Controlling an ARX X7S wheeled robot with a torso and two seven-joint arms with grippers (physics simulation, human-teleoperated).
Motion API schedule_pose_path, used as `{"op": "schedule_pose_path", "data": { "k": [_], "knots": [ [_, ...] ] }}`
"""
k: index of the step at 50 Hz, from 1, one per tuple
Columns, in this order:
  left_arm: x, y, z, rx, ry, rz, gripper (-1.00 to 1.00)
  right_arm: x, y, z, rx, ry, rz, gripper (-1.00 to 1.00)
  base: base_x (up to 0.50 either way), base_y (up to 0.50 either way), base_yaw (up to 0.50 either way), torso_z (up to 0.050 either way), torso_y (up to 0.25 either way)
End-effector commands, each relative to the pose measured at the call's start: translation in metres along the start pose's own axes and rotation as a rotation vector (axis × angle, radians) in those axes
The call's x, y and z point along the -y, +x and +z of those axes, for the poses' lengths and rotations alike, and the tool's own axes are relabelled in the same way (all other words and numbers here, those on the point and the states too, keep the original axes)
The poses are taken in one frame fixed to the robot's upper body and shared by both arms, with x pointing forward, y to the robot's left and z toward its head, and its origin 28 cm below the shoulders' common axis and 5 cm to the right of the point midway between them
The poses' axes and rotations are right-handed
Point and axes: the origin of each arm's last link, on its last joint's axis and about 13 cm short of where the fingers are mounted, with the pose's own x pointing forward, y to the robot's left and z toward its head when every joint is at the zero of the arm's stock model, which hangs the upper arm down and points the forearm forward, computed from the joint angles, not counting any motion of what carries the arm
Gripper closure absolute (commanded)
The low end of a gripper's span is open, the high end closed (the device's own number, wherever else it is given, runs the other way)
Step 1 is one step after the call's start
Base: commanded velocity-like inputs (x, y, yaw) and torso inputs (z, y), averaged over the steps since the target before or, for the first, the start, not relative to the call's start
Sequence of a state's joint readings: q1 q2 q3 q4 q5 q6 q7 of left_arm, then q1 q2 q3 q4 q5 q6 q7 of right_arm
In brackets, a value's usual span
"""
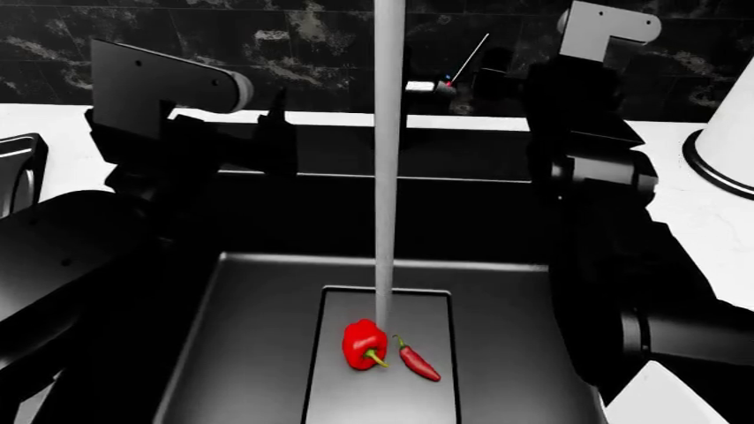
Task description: Pick up the fruits and vegetables and place them in the sink. Turn on the sink faucet to wash them. Then turn the sink off and put them in the tray.
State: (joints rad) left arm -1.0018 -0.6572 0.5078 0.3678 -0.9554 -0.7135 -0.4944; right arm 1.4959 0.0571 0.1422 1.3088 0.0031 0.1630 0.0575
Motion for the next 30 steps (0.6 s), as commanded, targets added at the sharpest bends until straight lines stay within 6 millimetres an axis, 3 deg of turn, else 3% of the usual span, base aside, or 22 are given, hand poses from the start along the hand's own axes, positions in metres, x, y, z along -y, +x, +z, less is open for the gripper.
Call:
{"op": "schedule_pose_path", "data": {
  "k": [1,30],
  "knots": [
    [-0.001,-0.001,0.001,0.002,0.0,0.004,-1.0,-0.003,0.0,0.001,-0.007,-0.004,-0.011,-1.0,0.0,0.0,0.0,0.0,0.0],
    [-0.003,-0.002,0.001,0.003,-0.002,0.007,-1.0,-0.025,-0.002,0.007,-0.008,-0.05,0.166,-1.0,0.0,0.0,0.0,0.0,0.0]
  ]
}}
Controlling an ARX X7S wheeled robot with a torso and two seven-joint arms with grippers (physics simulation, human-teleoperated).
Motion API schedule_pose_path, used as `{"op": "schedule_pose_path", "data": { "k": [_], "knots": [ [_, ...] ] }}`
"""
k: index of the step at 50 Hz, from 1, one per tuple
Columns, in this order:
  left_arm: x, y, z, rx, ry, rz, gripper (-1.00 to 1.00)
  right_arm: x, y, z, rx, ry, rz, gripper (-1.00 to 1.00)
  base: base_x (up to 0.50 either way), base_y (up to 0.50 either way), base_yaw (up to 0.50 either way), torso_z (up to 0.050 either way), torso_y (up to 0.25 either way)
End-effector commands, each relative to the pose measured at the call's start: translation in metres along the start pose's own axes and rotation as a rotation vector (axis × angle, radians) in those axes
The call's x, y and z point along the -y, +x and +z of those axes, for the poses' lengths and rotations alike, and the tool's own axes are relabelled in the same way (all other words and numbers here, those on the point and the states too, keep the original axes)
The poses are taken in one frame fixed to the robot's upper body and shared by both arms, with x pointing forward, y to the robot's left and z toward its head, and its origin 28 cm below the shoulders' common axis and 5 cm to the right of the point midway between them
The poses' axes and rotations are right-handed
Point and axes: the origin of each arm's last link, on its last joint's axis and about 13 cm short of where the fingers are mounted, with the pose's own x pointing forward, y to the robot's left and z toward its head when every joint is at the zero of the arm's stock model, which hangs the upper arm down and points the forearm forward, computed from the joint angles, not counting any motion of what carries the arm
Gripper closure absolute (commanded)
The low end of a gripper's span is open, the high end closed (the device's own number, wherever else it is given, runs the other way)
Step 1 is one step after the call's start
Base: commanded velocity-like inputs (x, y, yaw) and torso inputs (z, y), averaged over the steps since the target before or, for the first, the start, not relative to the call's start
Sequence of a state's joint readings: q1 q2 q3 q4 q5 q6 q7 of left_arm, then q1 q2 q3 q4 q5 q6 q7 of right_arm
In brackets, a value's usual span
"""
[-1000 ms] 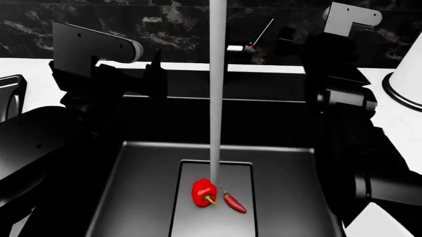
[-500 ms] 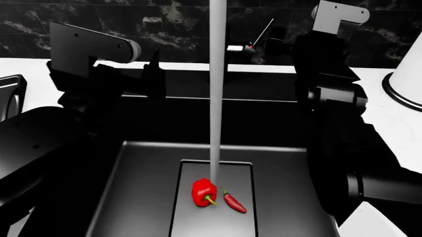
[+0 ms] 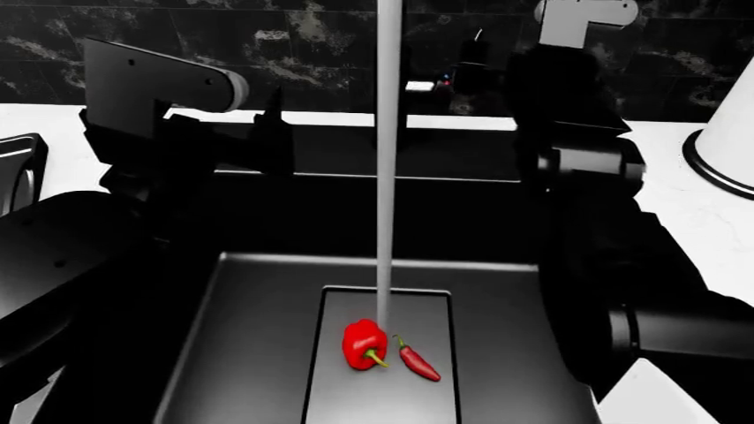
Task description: Pick up the fruits and vegetables and place them in the sink. Turn on the sink faucet to wash them. Then turn the sink off and put them in the tray.
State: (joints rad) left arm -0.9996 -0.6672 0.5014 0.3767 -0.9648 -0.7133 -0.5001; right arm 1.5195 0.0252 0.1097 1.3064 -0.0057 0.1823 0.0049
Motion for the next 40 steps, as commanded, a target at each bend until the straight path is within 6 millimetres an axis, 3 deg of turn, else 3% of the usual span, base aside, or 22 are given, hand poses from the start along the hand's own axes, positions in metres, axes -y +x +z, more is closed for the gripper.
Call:
{"op": "schedule_pose_path", "data": {
  "k": [1,26,35,40],
  "knots": [
    [-0.001,0.0,-0.001,-0.001,-0.001,0.002,-1.0,-0.011,0.0,0.0,-0.011,-0.014,0.082,-1.0,0.0,0.0,0.0,0.0,0.0],
    [-0.001,-0.001,-0.001,0.0,-0.005,0.004,-1.0,-0.022,-0.001,0.003,-0.019,-0.052,0.191,-1.0,0.0,0.0,0.0,0.0,0.0],
    [0.0,-0.001,-0.003,-0.004,-0.007,0.0,-1.0,-0.006,0.0,0.014,-0.014,-0.139,0.206,-1.0,0.0,0.0,0.0,0.0,0.0],
    [0.001,-0.001,0.0,-0.003,-0.003,0.0,-1.0,0.013,-0.001,0.033,-0.023,-0.203,0.198,-1.0,0.0,0.0,0.0,0.0,0.0]
  ]
}}
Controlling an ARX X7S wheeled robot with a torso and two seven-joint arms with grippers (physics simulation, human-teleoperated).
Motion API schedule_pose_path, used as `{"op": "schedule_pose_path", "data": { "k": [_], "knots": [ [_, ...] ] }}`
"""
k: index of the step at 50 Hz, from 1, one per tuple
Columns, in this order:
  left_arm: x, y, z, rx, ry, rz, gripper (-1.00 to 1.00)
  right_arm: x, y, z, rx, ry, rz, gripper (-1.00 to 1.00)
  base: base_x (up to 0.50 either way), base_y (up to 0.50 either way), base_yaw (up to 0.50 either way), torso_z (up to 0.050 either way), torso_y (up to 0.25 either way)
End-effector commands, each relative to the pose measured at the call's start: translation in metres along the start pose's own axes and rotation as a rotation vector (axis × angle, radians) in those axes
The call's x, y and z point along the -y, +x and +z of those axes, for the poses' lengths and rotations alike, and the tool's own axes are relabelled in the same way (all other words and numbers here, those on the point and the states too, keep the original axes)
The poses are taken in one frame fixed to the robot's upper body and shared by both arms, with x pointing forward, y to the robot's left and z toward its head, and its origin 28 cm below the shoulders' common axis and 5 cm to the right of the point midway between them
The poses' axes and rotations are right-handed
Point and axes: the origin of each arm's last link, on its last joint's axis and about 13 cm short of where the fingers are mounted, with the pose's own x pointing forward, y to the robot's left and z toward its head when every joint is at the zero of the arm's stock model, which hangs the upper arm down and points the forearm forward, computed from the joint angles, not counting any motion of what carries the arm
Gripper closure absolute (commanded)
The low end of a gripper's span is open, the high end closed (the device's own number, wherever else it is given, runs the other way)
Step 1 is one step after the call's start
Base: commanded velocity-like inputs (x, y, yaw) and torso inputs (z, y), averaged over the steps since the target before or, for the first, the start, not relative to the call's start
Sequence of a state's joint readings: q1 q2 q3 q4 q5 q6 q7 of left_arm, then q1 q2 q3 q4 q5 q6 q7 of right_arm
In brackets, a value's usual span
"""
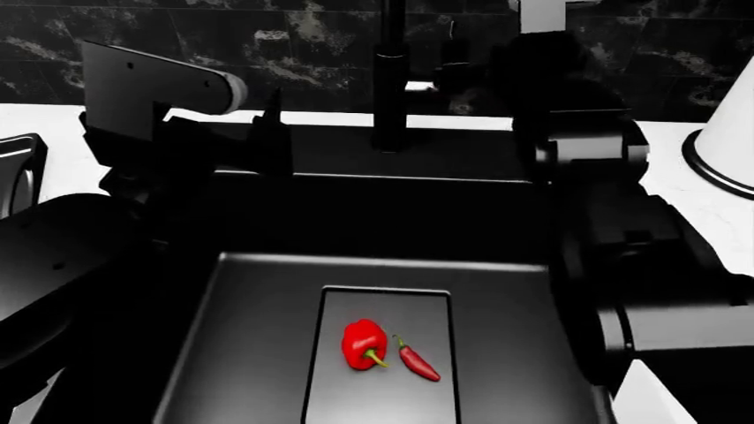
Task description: Pick up the fruits and vegetables and place them in the sink. Turn on the sink faucet to wash them. Then turn the sink off and put them in the tray.
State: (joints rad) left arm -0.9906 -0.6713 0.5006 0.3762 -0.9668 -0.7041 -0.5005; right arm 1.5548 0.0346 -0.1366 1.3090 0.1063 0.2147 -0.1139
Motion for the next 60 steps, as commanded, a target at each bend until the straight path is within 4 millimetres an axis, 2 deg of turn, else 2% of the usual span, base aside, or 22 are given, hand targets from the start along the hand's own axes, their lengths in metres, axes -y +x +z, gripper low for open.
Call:
{"op": "schedule_pose_path", "data": {
  "k": [1,3,4,16,24,36,42,48,52,60],
  "knots": [
    [0.002,0.0,0.002,-0.002,0.005,-0.002,-1.0,0.022,-0.007,0.023,-0.026,-0.088,0.058,-1.0,0.0,0.0,0.0,0.0,0.0],
    [0.003,0.0,0.003,-0.005,0.01,-0.003,-1.0,0.028,-0.021,0.02,-0.088,-0.115,0.068,-1.0,0.0,0.0,0.0,0.0,0.0],
    [0.003,0.001,0.004,-0.007,0.012,-0.003,-1.0,0.028,-0.029,0.029,-0.061,-0.138,0.079,-1.0,0.0,0.0,0.0,0.0,0.0],
    [0.003,0.0,0.01,-0.065,0.056,-0.004,-1.0,0.049,-0.094,0.059,-0.148,-0.205,0.106,-1.0,0.0,0.0,0.0,0.0,0.0],
    [0.006,-0.003,0.014,-0.131,0.091,-0.069,-1.0,0.05,-0.127,0.057,-0.284,-0.172,0.231,-1.0,0.0,0.0,0.0,0.0,0.0],
    [0.008,-0.007,0.018,-0.125,0.111,-0.096,-1.0,0.042,-0.133,0.06,-0.233,-0.19,0.212,-1.0,0.0,0.0,0.0,0.0,0.0],
    [0.005,-0.027,0.014,-0.193,0.219,-0.187,-1.0,0.05,-0.149,0.061,-0.326,-0.292,0.245,-1.0,0.0,0.0,0.0,0.0,0.0],
    [0.004,-0.036,0.015,-0.287,0.198,-0.28,-1.0,0.045,-0.167,0.066,-0.388,-0.345,0.329,-1.0,0.0,0.0,0.0,0.0,0.0],
    [0.006,-0.036,0.019,-0.3,0.191,-0.303,-1.0,0.041,-0.167,0.062,-0.418,-0.379,0.364,-1.0,0.0,0.0,0.0,0.0,0.0],
    [0.005,-0.029,0.021,-0.296,0.169,-0.273,-1.0,0.026,-0.157,0.042,-0.469,-0.403,0.443,-1.0,0.0,0.0,0.0,0.0,0.0]
  ]
}}
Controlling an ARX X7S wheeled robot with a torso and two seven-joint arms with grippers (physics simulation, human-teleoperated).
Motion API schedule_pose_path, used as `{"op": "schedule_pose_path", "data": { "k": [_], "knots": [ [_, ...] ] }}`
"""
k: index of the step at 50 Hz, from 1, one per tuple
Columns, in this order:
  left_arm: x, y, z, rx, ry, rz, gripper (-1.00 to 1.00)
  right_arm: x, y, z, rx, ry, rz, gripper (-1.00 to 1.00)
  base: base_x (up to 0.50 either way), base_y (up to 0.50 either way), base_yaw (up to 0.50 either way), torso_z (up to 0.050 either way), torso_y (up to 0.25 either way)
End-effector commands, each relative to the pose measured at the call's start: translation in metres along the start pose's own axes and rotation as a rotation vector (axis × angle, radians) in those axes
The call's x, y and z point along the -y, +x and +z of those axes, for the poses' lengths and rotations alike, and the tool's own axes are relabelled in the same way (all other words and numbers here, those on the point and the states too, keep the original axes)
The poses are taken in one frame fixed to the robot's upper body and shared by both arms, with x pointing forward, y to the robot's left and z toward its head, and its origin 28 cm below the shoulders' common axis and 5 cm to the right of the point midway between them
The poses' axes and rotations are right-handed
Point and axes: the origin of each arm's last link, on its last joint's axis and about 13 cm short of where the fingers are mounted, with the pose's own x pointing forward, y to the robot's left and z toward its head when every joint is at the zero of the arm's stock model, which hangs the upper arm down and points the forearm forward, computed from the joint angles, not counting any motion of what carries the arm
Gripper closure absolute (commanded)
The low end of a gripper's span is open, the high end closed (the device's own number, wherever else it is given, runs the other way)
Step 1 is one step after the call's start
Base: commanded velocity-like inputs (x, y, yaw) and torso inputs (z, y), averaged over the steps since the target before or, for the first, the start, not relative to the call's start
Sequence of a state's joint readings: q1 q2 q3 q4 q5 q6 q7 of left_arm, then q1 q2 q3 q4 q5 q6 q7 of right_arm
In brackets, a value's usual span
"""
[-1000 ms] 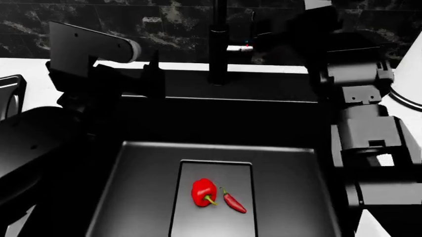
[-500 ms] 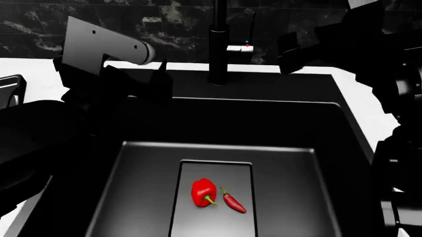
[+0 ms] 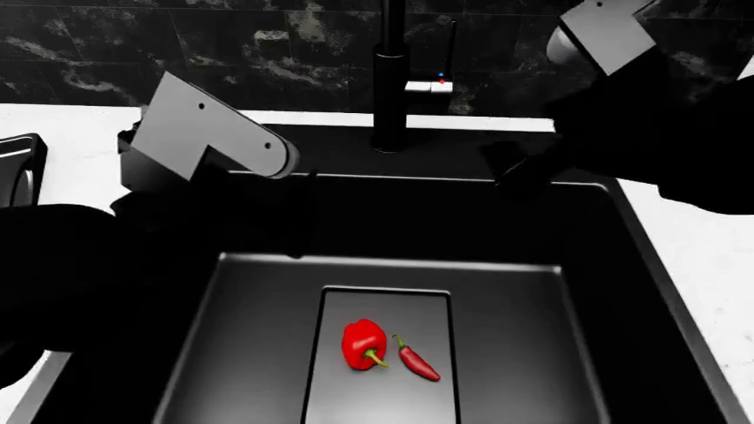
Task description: Pick up the fruits and vegetables and place them in the sink. Turn on the sink faucet to wash them. Then turn the sink off and put them in the tray.
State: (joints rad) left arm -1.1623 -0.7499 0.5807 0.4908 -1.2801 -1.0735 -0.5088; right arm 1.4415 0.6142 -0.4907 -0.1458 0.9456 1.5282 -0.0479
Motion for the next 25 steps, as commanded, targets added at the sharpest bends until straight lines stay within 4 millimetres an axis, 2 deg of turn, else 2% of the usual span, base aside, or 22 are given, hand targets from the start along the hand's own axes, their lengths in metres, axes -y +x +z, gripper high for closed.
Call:
{"op": "schedule_pose_path", "data": {
  "k": [1,14,25],
  "knots": [
    [-0.001,-0.001,0.003,-0.034,-0.009,-0.036,-1.0,-0.018,0.012,-0.014,-0.089,-0.055,0.107,-1.0,0.0,0.0,0.0,0.0,0.0],
    [-0.003,0.002,0.002,-0.026,-0.051,-0.04,-1.0,-0.038,0.053,-0.04,-0.155,-0.048,0.158,-1.0,0.0,0.0,0.0,0.0,0.0],
    [-0.006,0.003,0.001,-0.012,-0.062,-0.008,-1.0,-0.048,0.065,-0.053,-0.222,-0.038,0.201,-1.0,0.0,0.0,0.0,0.0,0.0]
  ]
}}
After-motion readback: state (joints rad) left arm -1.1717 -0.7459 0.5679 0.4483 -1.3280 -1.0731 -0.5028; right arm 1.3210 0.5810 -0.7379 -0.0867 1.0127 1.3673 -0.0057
